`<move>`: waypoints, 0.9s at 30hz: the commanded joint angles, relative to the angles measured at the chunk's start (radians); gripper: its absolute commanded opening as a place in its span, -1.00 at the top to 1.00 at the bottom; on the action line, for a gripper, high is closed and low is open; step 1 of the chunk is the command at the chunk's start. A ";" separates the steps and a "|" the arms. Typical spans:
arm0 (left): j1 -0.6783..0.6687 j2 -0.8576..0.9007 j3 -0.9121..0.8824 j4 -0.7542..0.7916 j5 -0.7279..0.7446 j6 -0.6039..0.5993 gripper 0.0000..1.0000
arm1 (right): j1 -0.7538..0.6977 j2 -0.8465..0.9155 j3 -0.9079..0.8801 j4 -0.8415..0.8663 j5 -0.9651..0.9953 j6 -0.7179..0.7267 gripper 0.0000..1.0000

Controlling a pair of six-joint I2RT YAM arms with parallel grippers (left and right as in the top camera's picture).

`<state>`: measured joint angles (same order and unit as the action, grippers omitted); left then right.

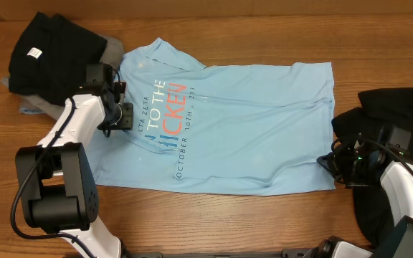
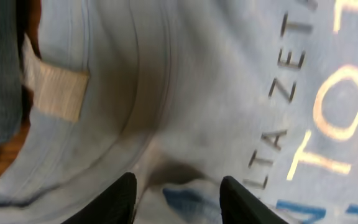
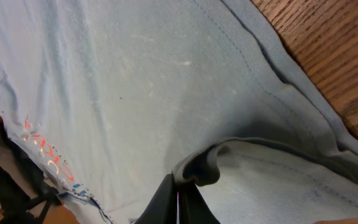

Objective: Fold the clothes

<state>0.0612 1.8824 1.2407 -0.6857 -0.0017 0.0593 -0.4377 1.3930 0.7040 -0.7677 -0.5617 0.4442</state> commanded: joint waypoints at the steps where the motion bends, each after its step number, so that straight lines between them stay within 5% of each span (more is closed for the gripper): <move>1: 0.006 0.008 -0.023 0.023 0.021 0.016 0.08 | -0.001 -0.011 0.022 0.003 -0.009 0.002 0.92; 11: 0.005 0.009 -0.070 0.056 0.020 0.024 0.14 | -0.001 -0.011 0.022 -0.004 -0.009 0.002 0.92; 18: 0.006 0.009 -0.105 0.113 0.020 0.024 0.39 | -0.001 -0.011 0.022 -0.016 -0.010 0.002 0.92; 23: 0.006 0.009 -0.104 0.114 0.020 0.023 0.92 | -0.001 -0.011 0.022 -0.018 -0.010 0.002 0.92; 27: 0.006 0.006 -0.074 0.072 0.021 0.012 0.92 | -0.001 -0.011 0.022 -0.019 -0.010 0.002 0.92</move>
<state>0.0612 1.8832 1.1481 -0.5911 0.0078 0.0746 -0.4377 1.3930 0.7040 -0.7876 -0.5621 0.4446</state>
